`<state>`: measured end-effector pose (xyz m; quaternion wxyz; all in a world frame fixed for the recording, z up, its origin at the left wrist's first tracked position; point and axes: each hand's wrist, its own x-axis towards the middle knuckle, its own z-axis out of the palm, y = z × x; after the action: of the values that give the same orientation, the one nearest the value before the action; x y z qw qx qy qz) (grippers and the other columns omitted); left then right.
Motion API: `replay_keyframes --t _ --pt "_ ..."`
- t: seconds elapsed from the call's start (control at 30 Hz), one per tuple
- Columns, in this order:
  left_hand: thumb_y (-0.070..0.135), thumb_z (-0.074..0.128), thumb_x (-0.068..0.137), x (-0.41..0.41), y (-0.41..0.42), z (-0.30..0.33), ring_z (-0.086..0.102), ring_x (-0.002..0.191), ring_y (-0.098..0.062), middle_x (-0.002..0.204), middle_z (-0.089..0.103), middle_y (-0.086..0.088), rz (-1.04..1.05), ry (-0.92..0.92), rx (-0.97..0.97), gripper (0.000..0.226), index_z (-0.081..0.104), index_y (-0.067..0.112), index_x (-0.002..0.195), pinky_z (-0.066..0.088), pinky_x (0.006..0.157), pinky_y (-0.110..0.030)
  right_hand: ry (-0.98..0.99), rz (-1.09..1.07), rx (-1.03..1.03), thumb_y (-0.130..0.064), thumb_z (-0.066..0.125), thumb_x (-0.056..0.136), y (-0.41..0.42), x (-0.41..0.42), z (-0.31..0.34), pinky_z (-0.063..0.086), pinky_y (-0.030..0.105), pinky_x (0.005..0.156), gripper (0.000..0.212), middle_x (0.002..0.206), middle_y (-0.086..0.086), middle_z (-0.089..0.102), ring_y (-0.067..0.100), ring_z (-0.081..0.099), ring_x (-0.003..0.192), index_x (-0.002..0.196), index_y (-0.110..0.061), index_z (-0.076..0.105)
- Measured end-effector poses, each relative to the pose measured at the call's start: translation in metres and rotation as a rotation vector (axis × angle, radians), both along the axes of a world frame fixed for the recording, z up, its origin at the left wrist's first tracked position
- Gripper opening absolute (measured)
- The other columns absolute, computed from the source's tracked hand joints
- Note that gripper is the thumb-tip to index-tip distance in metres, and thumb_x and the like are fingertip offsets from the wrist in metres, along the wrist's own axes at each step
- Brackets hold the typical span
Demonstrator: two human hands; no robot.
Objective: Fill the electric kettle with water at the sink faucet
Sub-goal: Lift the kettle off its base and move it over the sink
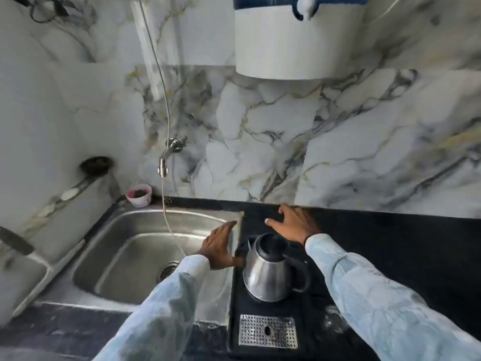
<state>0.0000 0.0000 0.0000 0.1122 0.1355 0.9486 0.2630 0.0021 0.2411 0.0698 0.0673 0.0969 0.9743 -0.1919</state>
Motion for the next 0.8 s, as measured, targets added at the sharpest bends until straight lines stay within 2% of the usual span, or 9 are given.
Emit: replay_keyframes --t 0.13,0.2,0.3,0.37,0.47,0.53,0.67,0.73,0.8 --pt "0.019 0.101 0.062 0.021 0.043 -0.033 0.054 0.135 -0.022 0.147 0.054 -0.003 -0.107 -0.198 0.362 0.113 0.034 0.012 0.153 0.046 0.114 -0.034 -0.471 -0.028 -0.046 -0.09 0.054 0.091 0.013 0.024 -0.014 0.049 0.047 0.122 0.106 0.169 0.019 0.057 0.04 0.06 0.153 0.165 -0.015 0.05" --pt "0.01 0.102 0.058 0.025 0.053 -0.042 0.063 0.116 -0.013 0.133 0.06 0.002 -0.009 -0.207 0.524 0.105 0.041 0.013 0.144 0.052 0.093 -0.01 -0.486 -0.08 -0.162 -0.091 0.058 0.087 0.009 0.032 -0.025 0.062 0.041 0.099 0.098 0.126 0.023 0.082 0.038 0.085 0.106 0.146 -0.013 0.065" --pt "0.012 0.105 0.052 0.024 0.054 -0.047 0.062 0.102 0.001 0.118 0.063 0.012 0.053 -0.201 0.613 0.102 0.047 0.019 0.135 0.05 0.076 -0.003 -0.378 -0.115 -0.122 -0.09 0.06 0.083 0.001 0.035 -0.034 0.067 0.036 0.076 0.09 0.074 0.009 0.073 0.023 0.066 0.043 0.127 -0.012 0.068" --pt "0.016 0.106 0.049 0.02 0.048 -0.047 0.064 0.104 -0.008 0.117 0.063 0.015 0.097 -0.208 0.641 0.103 0.049 0.02 0.135 0.053 0.075 -0.006 -0.331 -0.109 -0.064 -0.09 0.058 0.081 -0.008 0.031 -0.027 0.068 0.036 0.079 0.086 0.074 0.005 0.072 0.023 0.066 0.046 0.127 -0.017 0.068" --pt "0.024 0.107 0.044 0.005 0.032 -0.034 0.063 0.112 -0.012 0.122 0.065 0.01 0.162 -0.172 0.68 0.107 0.051 0.019 0.136 0.055 0.083 -0.013 -0.222 -0.074 -0.026 -0.088 0.053 0.085 -0.03 0.015 -0.008 0.063 0.044 0.101 0.083 0.082 0.007 0.073 0.036 0.08 0.079 0.128 -0.019 0.069" --pt "0.035 0.106 0.041 -0.01 0.015 -0.019 0.062 0.116 -0.013 0.127 0.063 0.009 0.17 -0.119 0.669 0.11 0.05 0.024 0.136 0.056 0.094 -0.028 -0.14 -0.059 -0.035 -0.09 0.046 0.083 -0.046 0.001 0.005 0.062 0.042 0.096 0.085 0.085 0.01 0.076 0.038 0.082 0.089 0.12 -0.018 0.071" --pt "0.042 0.102 0.036 -0.043 -0.039 0.01 0.062 0.119 -0.019 0.134 0.062 0.005 0.219 -0.074 0.641 0.117 0.05 0.026 0.139 0.057 0.099 -0.04 -0.025 -0.079 -0.232 -0.09 0.015 0.064 -0.089 -0.034 0.014 0.056 0.037 0.066 0.098 0.049 0.006 0.07 0.029 0.072 0.052 0.098 -0.021 0.076" --pt "0.034 0.104 0.038 -0.058 -0.071 0.018 0.062 0.114 -0.018 0.138 0.062 -0.002 0.25 -0.082 0.654 0.118 0.05 0.019 0.142 0.057 0.096 -0.035 0.015 -0.06 -0.335 -0.079 0.018 0.08 -0.115 -0.056 0.012 0.059 0.043 0.079 0.088 0.075 0.017 0.081 0.03 0.076 0.063 0.103 -0.017 0.075" --pt "0.018 0.105 0.049 -0.075 -0.104 0.024 0.062 0.112 -0.018 0.142 0.061 -0.006 0.27 -0.104 0.634 0.11 0.049 0.015 0.144 0.056 0.096 -0.035 0.042 -0.029 -0.376 -0.05 0.033 0.107 -0.144 -0.079 0.002 0.055 0.045 0.09 0.047 0.111 0.025 0.083 0.034 0.077 0.084 0.095 -0.017 0.064"
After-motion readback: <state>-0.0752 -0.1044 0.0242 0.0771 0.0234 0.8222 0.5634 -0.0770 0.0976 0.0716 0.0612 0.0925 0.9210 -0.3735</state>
